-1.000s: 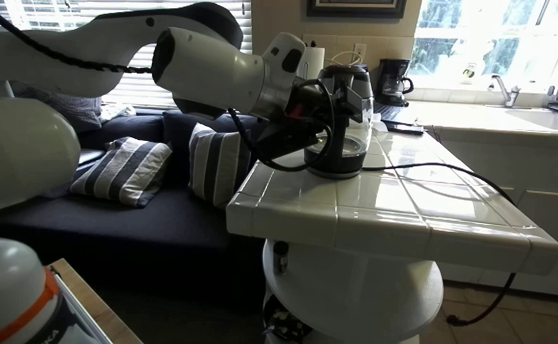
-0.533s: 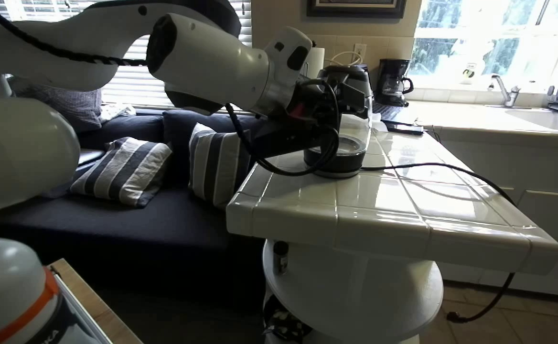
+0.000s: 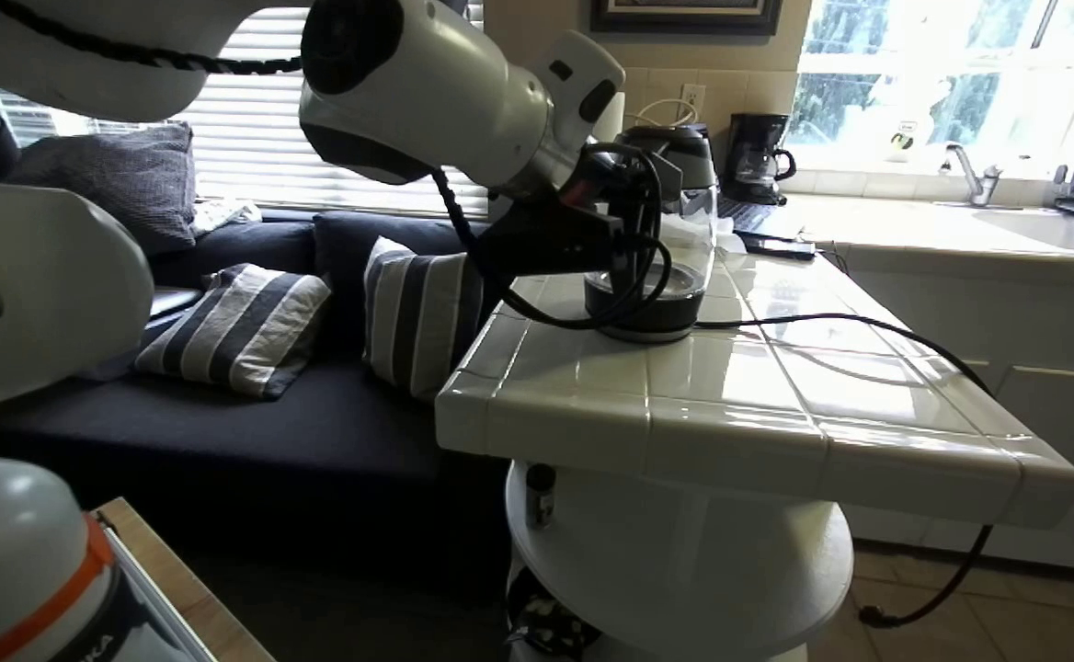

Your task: Put the kettle on the stand

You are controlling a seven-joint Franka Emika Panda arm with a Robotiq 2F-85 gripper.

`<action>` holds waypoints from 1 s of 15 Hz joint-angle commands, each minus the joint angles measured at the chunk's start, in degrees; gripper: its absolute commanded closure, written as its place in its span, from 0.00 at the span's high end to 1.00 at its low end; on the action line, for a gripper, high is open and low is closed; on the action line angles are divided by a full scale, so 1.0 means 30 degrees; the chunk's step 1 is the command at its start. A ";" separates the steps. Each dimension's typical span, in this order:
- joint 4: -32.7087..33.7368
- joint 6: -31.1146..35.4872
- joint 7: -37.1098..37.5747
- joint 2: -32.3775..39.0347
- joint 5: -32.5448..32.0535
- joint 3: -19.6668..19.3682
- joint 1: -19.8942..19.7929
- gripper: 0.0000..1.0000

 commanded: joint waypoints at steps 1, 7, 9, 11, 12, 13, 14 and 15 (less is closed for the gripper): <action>0.0239 -0.0954 0.0438 0.2352 -0.2544 -0.1551 0.0506 1.00; 0.0780 -0.1541 0.3415 0.5138 -0.8045 -0.4612 0.2001 1.00; 0.0989 -0.1209 0.4881 0.5956 -1.0256 -0.5657 0.2768 1.00; 0.1146 -0.1529 0.6019 0.7089 -1.2212 -0.7173 0.3863 1.00; 0.1245 -0.1366 0.6535 0.7545 -1.2859 -0.7864 0.4467 1.00; 0.1287 -0.1323 0.6741 0.8034 -1.3149 -0.8778 0.5258 1.00; 0.1399 -0.1057 0.6990 0.8518 -1.3380 -0.9509 0.5956 1.00; 0.1531 -0.0899 0.7339 0.8977 -1.3845 -1.0277 0.6666 1.00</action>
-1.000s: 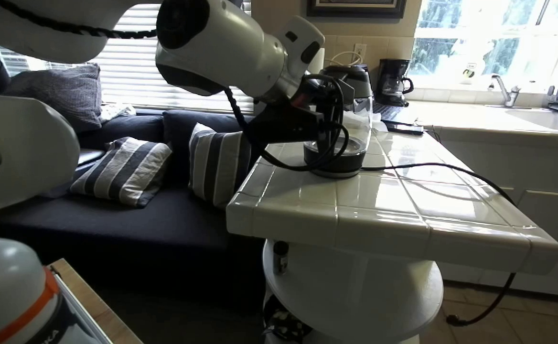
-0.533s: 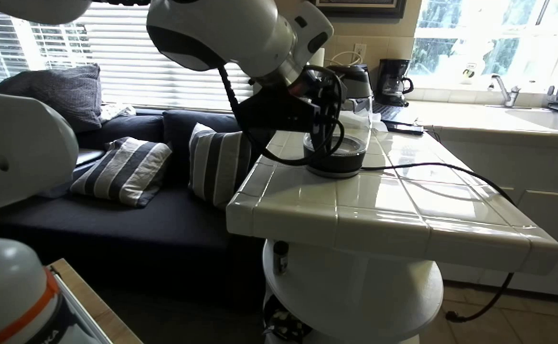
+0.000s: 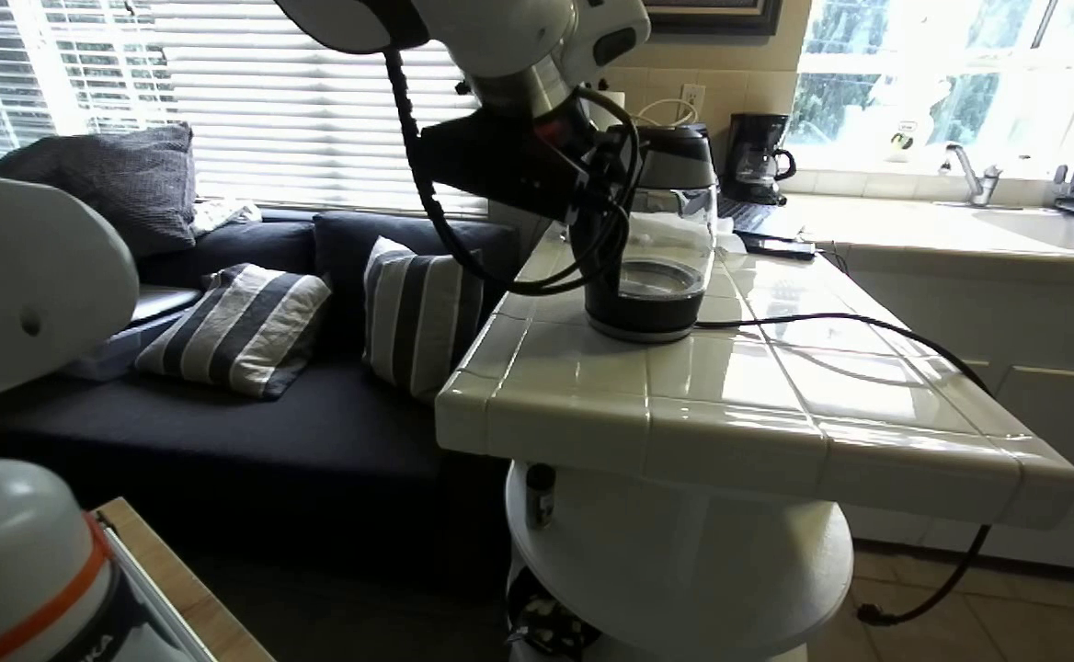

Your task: Put the kettle on the stand

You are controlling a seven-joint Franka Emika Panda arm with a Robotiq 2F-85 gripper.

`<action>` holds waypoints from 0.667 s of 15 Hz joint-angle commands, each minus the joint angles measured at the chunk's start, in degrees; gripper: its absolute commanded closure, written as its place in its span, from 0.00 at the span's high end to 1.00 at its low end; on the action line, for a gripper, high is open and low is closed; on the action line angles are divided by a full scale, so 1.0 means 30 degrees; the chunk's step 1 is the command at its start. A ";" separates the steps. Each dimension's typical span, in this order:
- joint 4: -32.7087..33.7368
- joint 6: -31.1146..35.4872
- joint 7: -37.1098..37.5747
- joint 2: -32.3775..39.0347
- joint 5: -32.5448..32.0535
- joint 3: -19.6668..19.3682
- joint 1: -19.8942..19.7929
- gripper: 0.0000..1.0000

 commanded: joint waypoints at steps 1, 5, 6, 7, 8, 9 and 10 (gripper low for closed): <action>0.0621 0.0796 0.1211 0.2720 -0.1878 -0.2913 0.2877 1.00; 0.1187 0.3126 0.3371 0.4360 -0.5121 -0.5362 0.5474 1.00; 0.1283 0.4003 0.4383 0.4551 -0.6901 -0.5931 0.6013 1.00; 0.1455 0.3901 0.5389 0.4363 -0.8479 -0.6039 0.5677 1.00; 0.1790 0.2679 0.6091 0.3589 -0.9416 -0.5278 0.3972 1.00; 0.2180 0.2005 0.6931 0.3604 -1.0953 -0.5822 0.4000 1.00; 0.2595 0.1259 0.7434 0.3519 -1.2178 -0.6067 0.3754 1.00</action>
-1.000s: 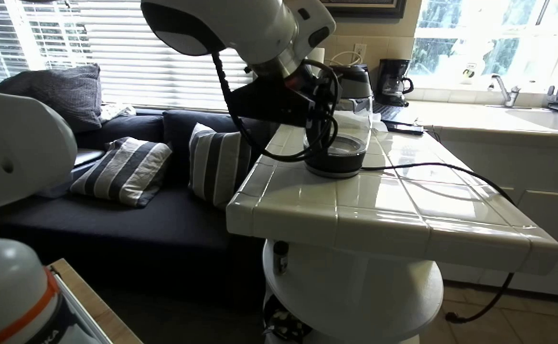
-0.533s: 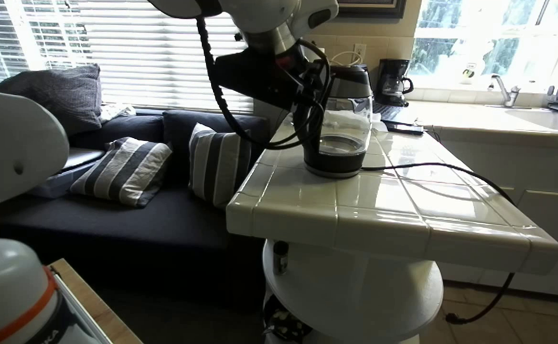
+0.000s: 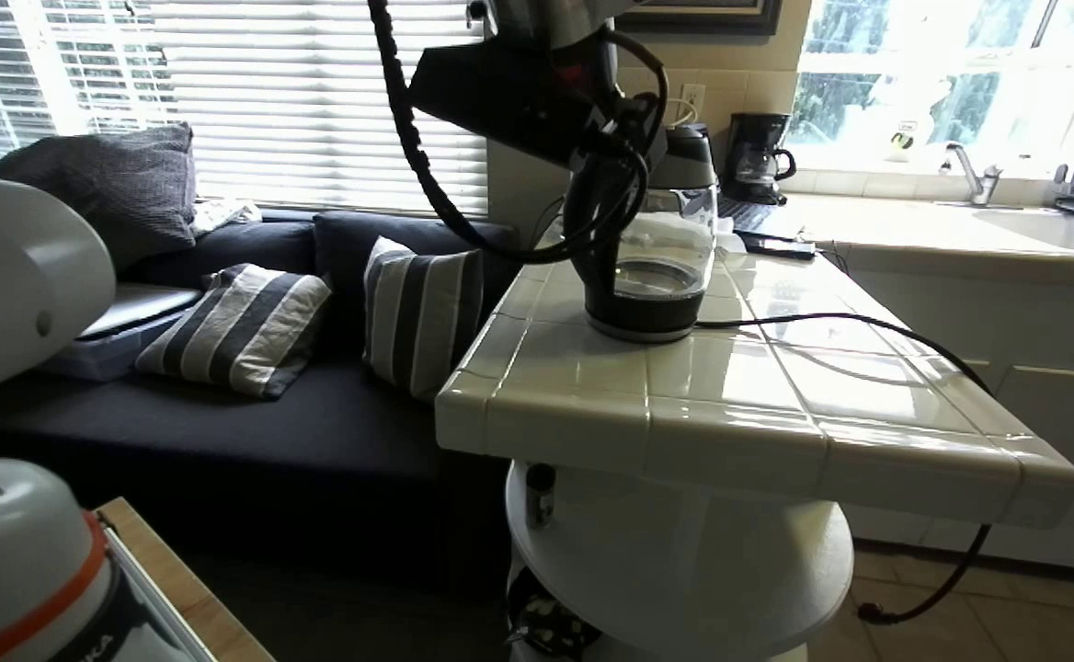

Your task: Put the kettle on the stand

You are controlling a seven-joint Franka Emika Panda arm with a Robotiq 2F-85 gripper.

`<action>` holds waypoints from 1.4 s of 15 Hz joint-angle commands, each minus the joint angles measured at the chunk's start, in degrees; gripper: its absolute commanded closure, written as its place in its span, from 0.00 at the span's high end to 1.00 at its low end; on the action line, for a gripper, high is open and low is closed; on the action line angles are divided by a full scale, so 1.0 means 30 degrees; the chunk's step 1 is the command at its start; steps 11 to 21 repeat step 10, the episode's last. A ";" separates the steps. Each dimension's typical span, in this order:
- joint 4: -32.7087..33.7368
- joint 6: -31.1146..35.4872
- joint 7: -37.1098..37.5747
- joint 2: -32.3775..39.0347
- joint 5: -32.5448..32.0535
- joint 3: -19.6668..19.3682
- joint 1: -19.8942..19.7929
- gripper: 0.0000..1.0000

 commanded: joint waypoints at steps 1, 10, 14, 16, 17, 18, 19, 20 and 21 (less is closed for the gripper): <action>0.1658 -0.2924 0.2513 -0.0200 -0.4432 -0.0576 -0.1285 1.00; 0.2207 -0.0426 0.6696 0.1194 -1.2333 -0.7208 0.6849 1.00; 0.2207 -0.0426 0.6696 0.1194 -1.2333 -0.7208 0.6849 1.00; 0.2207 -0.0426 0.6696 0.1194 -1.2333 -0.7208 0.6849 1.00; 0.2207 -0.0426 0.6696 0.1194 -1.2333 -0.7208 0.6849 1.00; 0.2207 -0.0426 0.6696 0.1194 -1.2333 -0.7208 0.6849 1.00; 0.2207 -0.0426 0.6696 0.1194 -1.2333 -0.7208 0.6849 1.00; 0.2207 -0.0426 0.6696 0.1194 -1.2333 -0.7208 0.6849 1.00; 0.2207 -0.0426 0.6696 0.1194 -1.2333 -0.7208 0.6849 1.00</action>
